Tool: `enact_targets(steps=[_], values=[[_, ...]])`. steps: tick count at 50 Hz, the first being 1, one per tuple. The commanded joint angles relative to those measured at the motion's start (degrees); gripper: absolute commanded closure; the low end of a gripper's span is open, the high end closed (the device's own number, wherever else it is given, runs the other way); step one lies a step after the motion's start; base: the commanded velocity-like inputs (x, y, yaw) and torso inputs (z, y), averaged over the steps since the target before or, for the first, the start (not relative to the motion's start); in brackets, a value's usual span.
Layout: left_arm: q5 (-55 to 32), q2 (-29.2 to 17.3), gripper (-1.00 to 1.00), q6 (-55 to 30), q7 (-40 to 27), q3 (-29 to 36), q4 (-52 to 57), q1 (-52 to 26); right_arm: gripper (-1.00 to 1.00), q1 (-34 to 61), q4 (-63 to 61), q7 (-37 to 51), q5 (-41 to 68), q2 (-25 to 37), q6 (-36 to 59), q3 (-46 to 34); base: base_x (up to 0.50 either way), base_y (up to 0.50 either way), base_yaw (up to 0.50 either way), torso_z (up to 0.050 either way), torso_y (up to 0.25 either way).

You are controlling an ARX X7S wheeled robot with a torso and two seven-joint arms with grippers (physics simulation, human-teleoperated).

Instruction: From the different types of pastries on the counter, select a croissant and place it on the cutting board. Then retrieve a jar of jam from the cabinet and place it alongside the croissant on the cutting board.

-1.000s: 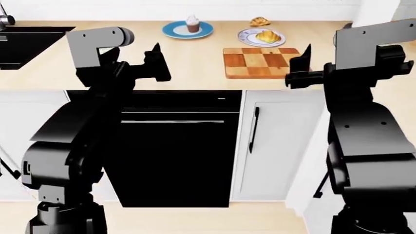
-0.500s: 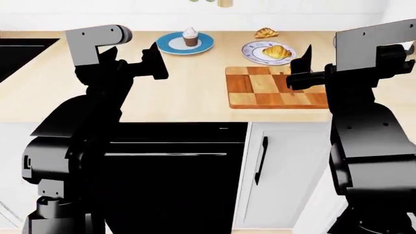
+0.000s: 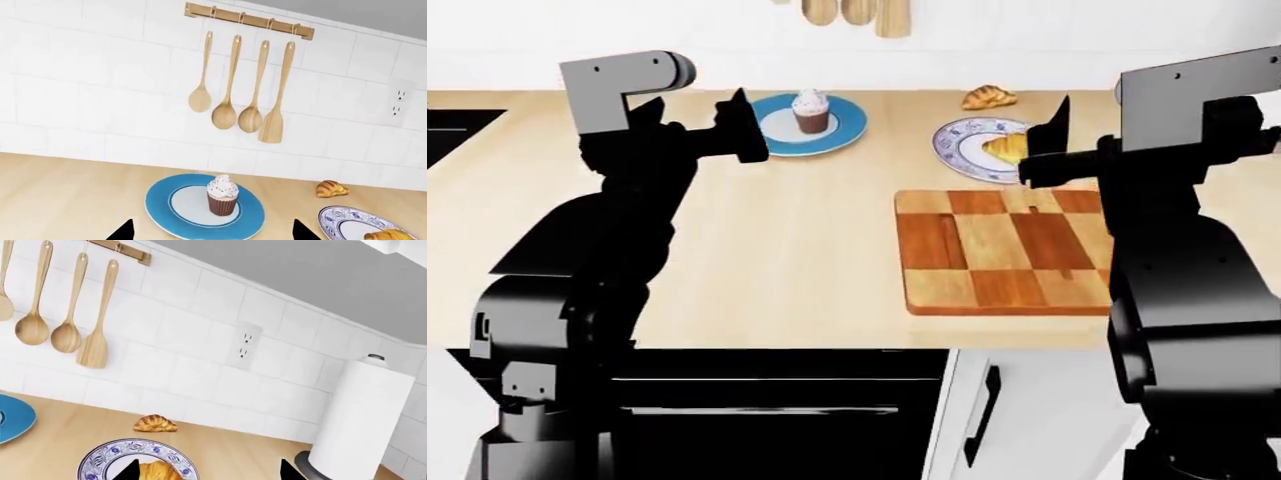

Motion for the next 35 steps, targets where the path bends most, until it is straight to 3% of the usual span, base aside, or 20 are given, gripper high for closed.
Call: enact_targets(steps=[1,6,27,35], values=[[-0.5,-0.3,-1.00,-0.1,-0.4,0.3,0.4,0.2,-1.00,-0.5,-0.4,0.0,0.2,0.3,0.1,0.1,0.50,-0.30,0.00,0.000,0.000],[-0.7,-0.4,-1.00,-0.1,-0.5,0.4,0.4,0.2,-1.00,-0.7,-0.4,0.1,0.2,0.6,-0.2,0.1,0.50,-0.27,0.00,0.000,0.002],[-1.9,-1.1,-1.00,-0.6,-0.9,0.5,0.8,0.3,-1.00,1.4,2.0,0.6,0.4,0.9,0.5,0.8,0.50,0.00,0.00,0.000,0.001],[-4.1,-2.0,-1.00,-3.2,-1.1,-0.6,4.8,1.5,-1.00,10.6,1.4,-5.4,-2.6,6.3,10.0,-9.1,0.06,0.00,0.00,0.000,0.002]])
